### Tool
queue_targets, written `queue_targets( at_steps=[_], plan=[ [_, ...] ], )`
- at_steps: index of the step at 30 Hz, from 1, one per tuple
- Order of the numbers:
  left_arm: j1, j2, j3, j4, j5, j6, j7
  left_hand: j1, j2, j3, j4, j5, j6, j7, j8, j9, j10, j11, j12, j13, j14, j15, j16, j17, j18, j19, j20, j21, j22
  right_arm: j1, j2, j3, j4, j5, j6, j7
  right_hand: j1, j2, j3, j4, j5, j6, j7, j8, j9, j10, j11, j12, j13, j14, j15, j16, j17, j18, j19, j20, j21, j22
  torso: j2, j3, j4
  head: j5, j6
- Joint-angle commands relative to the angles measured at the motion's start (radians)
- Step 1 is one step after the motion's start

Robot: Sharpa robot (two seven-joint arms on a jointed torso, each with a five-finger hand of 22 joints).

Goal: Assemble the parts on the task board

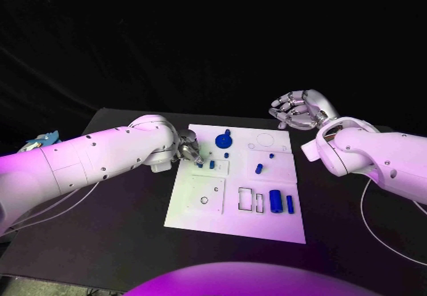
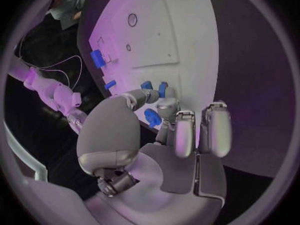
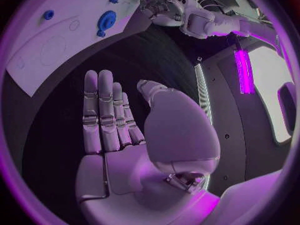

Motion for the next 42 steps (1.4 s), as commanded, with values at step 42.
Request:
queue_targets(
  at_steps=[42],
  plan=[
    [0.001,0.032,0.0,-0.04,0.015,0.104,-0.017,-0.013,0.005,0.145,-0.156,0.011,0.04,-0.031,0.008,0.027,0.022,0.0,0.01,0.011,0.103,-0.006,0.011,0.262,-0.009,0.004,-0.003,0.007,0.042,-0.001,0.001,0.0,0.0,-0.001,0.007,0.009,-0.003,0.004,-0.004,0.0,0.004,-0.007,0.005,0.005,-0.001,-0.001,0.003,0.005,-0.001,0.008,0.002,-0.003,0.001,0.011,0.004,0.0,-0.006,-0.001,0.0,0.001,-0.0002,-0.002,-0.008]
  ],
)
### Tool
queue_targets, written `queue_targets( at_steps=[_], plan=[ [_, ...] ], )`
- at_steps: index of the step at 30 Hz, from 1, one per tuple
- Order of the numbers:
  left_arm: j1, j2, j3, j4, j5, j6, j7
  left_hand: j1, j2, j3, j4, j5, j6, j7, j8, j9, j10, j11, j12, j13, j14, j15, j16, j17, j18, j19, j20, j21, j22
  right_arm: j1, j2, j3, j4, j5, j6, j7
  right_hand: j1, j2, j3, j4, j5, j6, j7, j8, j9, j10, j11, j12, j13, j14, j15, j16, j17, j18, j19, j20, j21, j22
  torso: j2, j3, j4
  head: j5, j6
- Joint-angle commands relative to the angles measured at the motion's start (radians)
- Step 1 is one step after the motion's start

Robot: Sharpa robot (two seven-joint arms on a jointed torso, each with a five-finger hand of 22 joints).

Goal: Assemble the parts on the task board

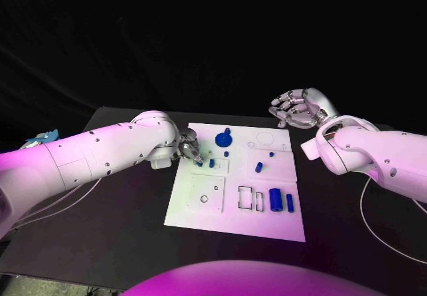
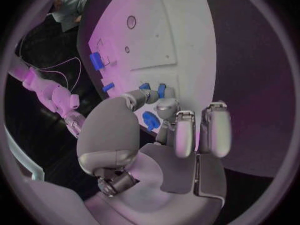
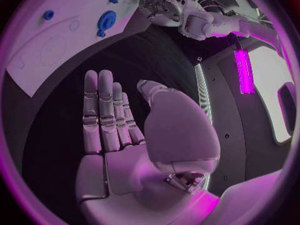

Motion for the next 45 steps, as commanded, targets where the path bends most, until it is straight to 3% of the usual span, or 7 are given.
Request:
queue_targets(
  at_steps=[1,16,23,29,37,45],
  plan=[
    [-0.004,0.007,-0.004,0.0,0.016,0.042,-0.007,-0.008,0.01,0.143,-0.153,0.004,0.038,-0.03,0.005,-0.003,0.011,-0.002,0.005,0.002,0.104,-0.006,0.008,0.263,-0.009,0.004,-0.003,0.003,0.042,-0.001,0.001,0.0,0.001,-0.001,0.007,0.008,-0.003,0.004,-0.004,0.0,0.004,-0.007,0.005,0.005,-0.001,-0.001,0.003,0.005,-0.001,0.008,0.002,-0.003,0.002,0.011,0.004,0.0,-0.006,-0.001,-0.001,0.0011,0.0,-0.001,-0.001],
    [-0.005,0.03,-0.008,-0.025,0.014,0.051,-0.019,-0.033,0.033,0.072,-0.112,-0.008,0.041,-0.039,0.012,-0.011,0.024,-0.008,0.0,-0.004,0.104,-0.01,0.008,0.263,-0.009,0.006,-0.005,0.001,0.044,-0.001,0.001,0.0,0.001,-0.001,0.007,0.008,-0.003,0.004,-0.004,0.0,0.004,-0.007,0.005,0.005,-0.001,-0.001,0.003,0.005,-0.001,0.008,0.002,-0.003,0.002,0.011,0.004,0.0,-0.006,-0.001,0.0,0.0005,-0.0003,-0.005,-0.003],
    [-0.005,0.033,-0.008,-0.034,0.013,0.051,-0.025,-0.055,0.034,-0.018,-0.067,-0.026,0.039,-0.045,0.013,-0.021,0.024,-0.012,-0.003,-0.008,0.104,-0.013,0.008,0.263,-0.01,0.007,-0.008,-0.003,0.043,-0.001,0.0,0.0,0.001,-0.001,0.007,0.008,-0.003,0.004,-0.004,0.0,0.004,-0.007,0.005,0.005,-0.001,-0.001,0.003,0.005,-0.001,0.008,0.002,-0.003,0.002,0.011,0.004,0.0,-0.006,-0.001,0.0,0.0003,0.0003,-0.007,-0.004],
    [-0.005,0.031,-0.008,-0.038,0.012,0.049,-0.03,-0.084,0.016,-0.128,0.0,-0.034,0.046,-0.049,0.007,-0.037,0.02,-0.014,-0.004,-0.009,0.104,-0.016,0.008,0.263,-0.01,0.008,-0.01,-0.005,0.042,-0.001,0.0,0.0,0.001,-0.001,0.007,0.009,-0.005,0.005,-0.007,0.001,0.005,-0.01,0.005,0.011,-0.003,-0.001,0.003,0.009,-0.009,0.012,0.002,-0.014,0.009,0.011,0.009,0.0,-0.012,-0.01,0.0,0.0001,0.0015,-0.009,-0.005],
    [-0.005,0.018,-0.004,-0.03,0.014,0.027,-0.026,-0.094,-0.002,-0.224,0.067,-0.048,0.053,-0.048,0.001,-0.052,0.016,-0.013,-0.003,-0.009,0.104,-0.016,0.008,0.263,-0.01,0.009,-0.012,-0.007,0.042,-0.001,0.0,0.0,0.001,-0.001,0.007,0.009,-0.005,0.005,-0.007,0.001,0.005,-0.01,0.005,0.011,-0.003,-0.001,0.003,0.009,-0.009,0.012,0.002,-0.014,0.009,0.011,0.009,0.0,-0.012,-0.01,0.0,-0.0006,0.0003,-0.008,-0.001],
    [-0.004,-0.002,0.001,-0.016,0.025,-0.03,-0.018,-0.077,-0.02,-0.283,0.123,-0.116,0.053,-0.045,-0.006,-0.064,0.007,-0.011,-0.007,-0.017,0.102,-0.014,0.005,0.257,-0.009,0.008,-0.01,-0.01,0.039,-0.001,-0.001,0.0,0.0,-0.001,0.007,0.01,-0.006,0.004,-0.008,0.001,0.005,-0.01,0.005,0.011,-0.003,-0.001,0.003,0.009,-0.009,0.012,0.002,-0.014,0.01,0.011,0.009,0.0,-0.012,-0.01,-0.001,-0.0009,0.0003,-0.011,0.003]
  ],
)
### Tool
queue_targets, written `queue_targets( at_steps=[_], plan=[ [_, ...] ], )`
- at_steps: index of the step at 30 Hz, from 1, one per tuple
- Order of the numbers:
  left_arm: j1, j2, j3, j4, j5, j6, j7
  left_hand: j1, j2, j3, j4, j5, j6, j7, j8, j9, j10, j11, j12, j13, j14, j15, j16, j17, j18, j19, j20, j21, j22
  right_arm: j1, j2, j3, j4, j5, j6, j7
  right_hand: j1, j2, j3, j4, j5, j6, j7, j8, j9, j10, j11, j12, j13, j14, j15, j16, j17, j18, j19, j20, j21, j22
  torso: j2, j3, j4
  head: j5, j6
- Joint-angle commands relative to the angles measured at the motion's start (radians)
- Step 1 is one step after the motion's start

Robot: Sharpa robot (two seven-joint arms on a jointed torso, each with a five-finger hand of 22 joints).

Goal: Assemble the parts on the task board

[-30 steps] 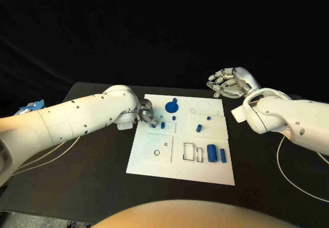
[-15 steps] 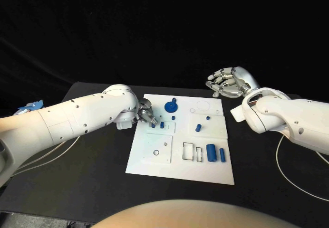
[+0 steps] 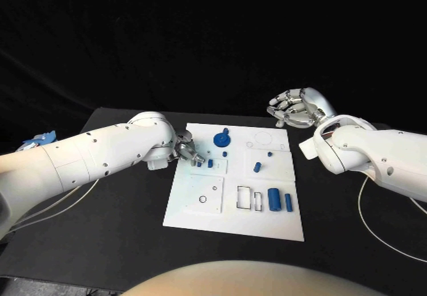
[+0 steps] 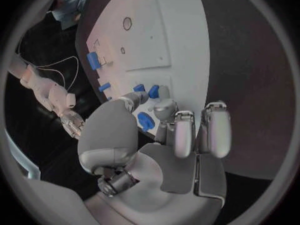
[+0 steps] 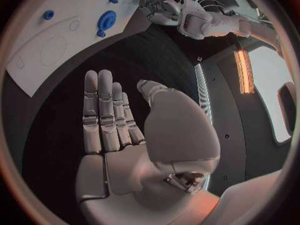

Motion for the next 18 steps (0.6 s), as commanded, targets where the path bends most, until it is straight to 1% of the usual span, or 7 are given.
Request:
queue_targets(
  at_steps=[1,8,9,11,13,17,18],
  plan=[
    [0.0,-0.008,0.002,0.008,0.011,-0.043,0.001,0.007,-0.006,-0.014,0.013,-0.018,0.0,0.005,-0.006,-0.003,-0.008,-0.001,-0.008,-0.004,0.102,-0.006,0.0,0.256,-0.009,0.0,-0.003,-0.007,0.038,-0.001,0.0,0.0,0.0,-0.001,0.007,0.009,-0.006,0.004,-0.005,-0.002,0.005,-0.007,0.002,0.003,-0.001,-0.001,0.003,0.004,-0.001,0.007,-0.003,-0.003,0.001,0.011,0.009,0.0,-0.003,-0.001,0.0,-0.0004,-0.0003,-0.002,0.003],
    [0.001,-0.02,0.013,0.021,0.036,-0.077,0.014,0.018,-0.012,-0.036,0.042,-0.05,-0.001,0.007,-0.007,-0.008,-0.012,0.001,-0.009,-0.006,0.101,-0.005,-0.001,0.253,-0.008,-0.001,-0.002,-0.008,0.036,-0.001,-0.001,0.0,0.0,-0.001,0.006,0.009,-0.007,0.004,-0.006,-0.001,0.005,-0.008,0.002,0.003,-0.001,-0.002,0.003,0.004,-0.002,0.007,-0.003,-0.004,0.002,0.011,0.009,0.0,-0.003,-0.002,0.001,0.0001,-0.0006,-0.003,0.006],
    [0.001,-0.022,0.015,0.022,0.046,-0.089,0.021,0.017,-0.012,-0.046,0.053,-0.078,-0.002,0.009,-0.008,-0.009,-0.014,0.002,-0.01,-0.008,0.1,-0.004,-0.003,0.25,-0.007,-0.002,-0.001,-0.01,0.034,-0.002,-0.001,0.0,0.0,-0.001,0.006,0.01,-0.007,0.004,-0.006,-0.001,0.005,-0.008,0.002,0.003,-0.001,-0.002,0.003,0.004,-0.002,0.007,-0.003,-0.004,0.002,0.011,0.009,0.0,-0.003,-0.002,0.0,-0.0002,-0.0007,-0.003,0.007],
    [0.002,-0.024,0.017,0.022,0.065,-0.112,0.034,0.016,-0.011,-0.057,0.055,-0.103,-0.007,0.011,-0.011,-0.012,-0.02,0.004,-0.015,-0.017,0.097,-0.003,-0.007,0.239,-0.005,-0.009,0.0,-0.015,0.024,-0.002,-0.002,0.0,0.0,-0.001,0.006,0.01,-0.007,0.004,-0.006,-0.001,0.005,-0.008,0.002,0.003,-0.001,-0.002,0.003,0.004,-0.002,0.007,-0.003,-0.004,0.002,0.011,0.009,0.0,-0.003,-0.002,0.0,-0.0005,-0.0005,-0.004,0.008],
    [0.003,-0.025,0.018,0.021,0.1,-0.158,0.063,0.004,-0.011,-0.078,0.056,-0.139,-0.03,0.021,-0.022,-0.019,-0.064,0.013,-0.061,-0.093,0.084,0.003,-0.028,0.193,0.009,-0.049,0.005,-0.048,-0.037,-0.002,-0.002,0.0,0.0,-0.001,0.006,0.01,-0.007,0.004,-0.006,-0.001,0.005,-0.008,0.002,0.003,-0.001,-0.002,0.003,0.004,-0.002,0.007,-0.003,-0.004,0.002,0.011,0.009,0.0,-0.003,-0.002,-0.001,-0.0004,0.0004,-0.006,0.009],
    [0.004,-0.028,0.02,0.02,0.165,-0.258,0.147,0.028,-0.004,-0.108,0.056,-0.138,-0.114,0.058,-0.056,-0.035,-0.214,0.046,-0.201,-0.303,0.051,0.03,-0.087,0.085,0.035,-0.133,0.025,-0.127,-0.165,-0.003,-0.004,0.0,0.001,-0.001,0.005,0.01,-0.008,0.004,-0.006,0.0,0.005,-0.008,0.002,0.003,-0.001,-0.002,0.003,0.004,-0.002,0.007,-0.003,-0.004,0.002,0.011,0.01,0.0,-0.003,-0.002,0.0,0.0001,0.001,-0.012,0.014],
    [0.004,-0.029,0.02,0.021,0.178,-0.283,0.175,0.04,0.0,-0.113,0.055,-0.137,-0.142,0.072,-0.069,-0.043,-0.251,0.06,-0.22,-0.314,0.024,0.042,-0.125,0.017,0.051,-0.186,0.034,-0.174,-0.24,-0.003,-0.005,0.0,0.001,-0.001,0.005,0.009,-0.008,0.004,-0.006,0.0,0.005,-0.008,0.002,0.003,-0.001,-0.002,0.003,0.004,-0.002,0.007,-0.003,-0.004,0.002,0.011,0.01,0.0,-0.003,-0.002,0.0,0.0001,0.0011,-0.013,0.015]
  ],
)
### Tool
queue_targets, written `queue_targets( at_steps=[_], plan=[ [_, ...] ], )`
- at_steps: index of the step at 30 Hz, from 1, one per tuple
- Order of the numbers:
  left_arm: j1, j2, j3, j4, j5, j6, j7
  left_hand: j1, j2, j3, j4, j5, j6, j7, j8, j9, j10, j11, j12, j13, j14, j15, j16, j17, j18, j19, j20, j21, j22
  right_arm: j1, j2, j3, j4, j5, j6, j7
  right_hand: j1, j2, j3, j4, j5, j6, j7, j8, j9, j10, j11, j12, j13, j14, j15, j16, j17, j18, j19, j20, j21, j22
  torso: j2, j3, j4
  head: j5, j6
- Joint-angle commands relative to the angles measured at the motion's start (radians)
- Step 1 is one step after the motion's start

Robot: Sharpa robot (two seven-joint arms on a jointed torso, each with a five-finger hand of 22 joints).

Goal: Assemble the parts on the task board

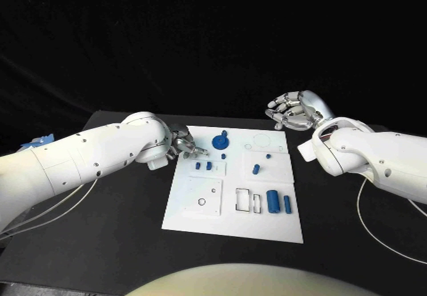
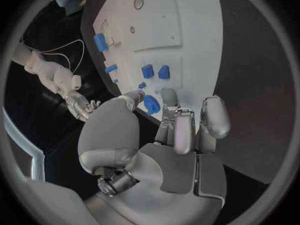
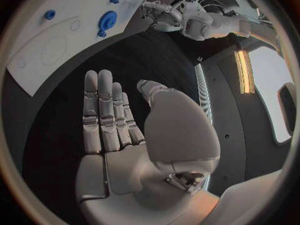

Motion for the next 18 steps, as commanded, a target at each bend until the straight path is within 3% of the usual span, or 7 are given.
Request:
queue_targets(
  at_steps=[1,4,6,8,12,16,18],
  plan=[
    [0.002,0.0,0.001,0.003,0.103,-0.16,0.152,0.035,0.002,-0.009,0.0,0.003,-0.059,0.031,-0.028,-0.015,-0.092,0.029,-0.055,-0.043,-0.005,0.027,-0.081,-0.046,0.04,-0.108,0.016,-0.097,-0.15,-0.001,-0.002,0.0,0.001,-0.001,0.005,0.009,-0.008,0.004,-0.006,0.0,0.005,-0.008,0.003,0.003,-0.001,-0.002,0.003,0.004,-0.001,0.007,-0.003,-0.004,0.001,0.011,0.01,0.0,-0.003,-0.001,0.001,0.0004,0.0011,-0.007,0.005],
    [0.002,0.003,-0.003,0.004,0.093,-0.212,0.25,0.164,0.011,0.015,-0.002,0.007,-0.117,0.079,-0.072,-0.053,-0.213,0.079,-0.129,-0.102,-0.134,0.073,-0.215,-0.254,0.085,-0.281,0.056,-0.277,-0.381,-0.001,-0.003,0.0,0.002,-0.001,0.005,0.008,-0.009,0.005,-0.007,0.0,0.005,-0.008,0.003,0.004,-0.002,-0.002,0.003,0.004,-0.002,0.007,-0.003,-0.005,0.002,0.011,0.01,0.0,-0.004,-0.002,0.001,0.001,0.0008,-0.011,0.01],
    [0.0,0.01,-0.008,0.002,0.056,-0.252,0.327,0.248,0.011,0.049,-0.031,0.01,-0.125,0.083,-0.087,-0.068,-0.242,0.079,-0.146,-0.121,-0.186,0.076,-0.261,-0.327,0.099,-0.332,0.064,-0.337,-0.451,-0.001,-0.004,0.0,0.002,-0.001,0.005,0.008,-0.009,0.005,-0.007,0.0,0.005,-0.008,0.003,0.004,-0.002,-0.002,0.003,0.004,-0.002,0.007,-0.003,-0.005,0.002,0.011,0.01,0.0,-0.004,-0.002,0.001,0.0008,0.0001,-0.015,0.014],
    [-0.003,0.016,-0.012,0.0,0.007,-0.281,0.39,0.344,0.005,0.107,-0.08,0.012,-0.121,0.092,-0.1,-0.084,-0.277,0.087,-0.175,-0.148,-0.26,0.082,-0.324,-0.42,0.098,-0.349,0.069,-0.362,-0.464,-0.001,-0.005,0.0,0.002,-0.001,0.005,0.008,-0.009,0.005,-0.007,0.0,0.005,-0.008,0.002,0.004,-0.002,-0.002,0.003,0.004,-0.002,0.007,-0.003,-0.005,0.002,0.011,0.01,0.0,-0.004,-0.002,0.002,0.0008,-0.0001,-0.017,0.015],
    [-0.013,0.033,-0.021,-0.006,-0.107,-0.331,0.495,0.402,-0.024,0.166,-0.131,0.007,-0.108,0.095,-0.125,-0.113,-0.293,0.094,-0.203,-0.193,-0.302,0.089,-0.339,-0.471,0.098,-0.358,0.075,-0.371,-0.466,-0.001,-0.006,0.0,0.002,-0.001,0.006,0.008,-0.008,0.005,-0.006,-0.001,0.005,-0.009,0.002,0.004,-0.002,-0.002,0.003,0.004,-0.002,0.007,-0.003,-0.005,0.002,0.011,0.01,0.0,-0.004,-0.002,0.003,0.0006,-0.0028,-0.023,0.019],
    [-0.023,0.051,-0.027,-0.012,-0.219,-0.344,0.54,0.402,-0.05,0.179,-0.148,0.002,-0.118,0.098,-0.154,-0.137,-0.334,0.105,-0.26,-0.242,-0.345,0.097,-0.358,-0.521,0.098,-0.373,0.082,-0.374,-0.463,-0.002,-0.006,0.0,0.003,-0.001,0.007,0.007,-0.006,0.006,-0.005,-0.002,0.006,-0.009,0.002,0.004,-0.002,-0.002,0.003,0.005,-0.003,0.007,-0.003,-0.006,0.003,0.011,0.01,0.0,-0.005,-0.003,0.002,0.0018,-0.0036,-0.024,0.021],
    [-0.026,0.057,-0.029,-0.013,-0.274,-0.332,0.539,0.396,-0.057,0.185,-0.159,0.0,-0.126,0.1,-0.183,-0.159,-0.328,0.106,-0.29,-0.279,-0.242,0.098,-0.244,-0.406,0.099,-0.347,0.085,-0.338,-0.442,-0.002,-0.006,0.0,0.003,-0.001,0.008,0.007,-0.006,0.006,-0.005,-0.002,0.006,-0.009,0.002,0.004,-0.002,-0.002,0.003,0.005,-0.003,0.007,-0.003,-0.006,0.003,0.011,0.01,0.0,-0.005,-0.003,0.004,0.0028,-0.0068,-0.021,0.024]
  ],
)
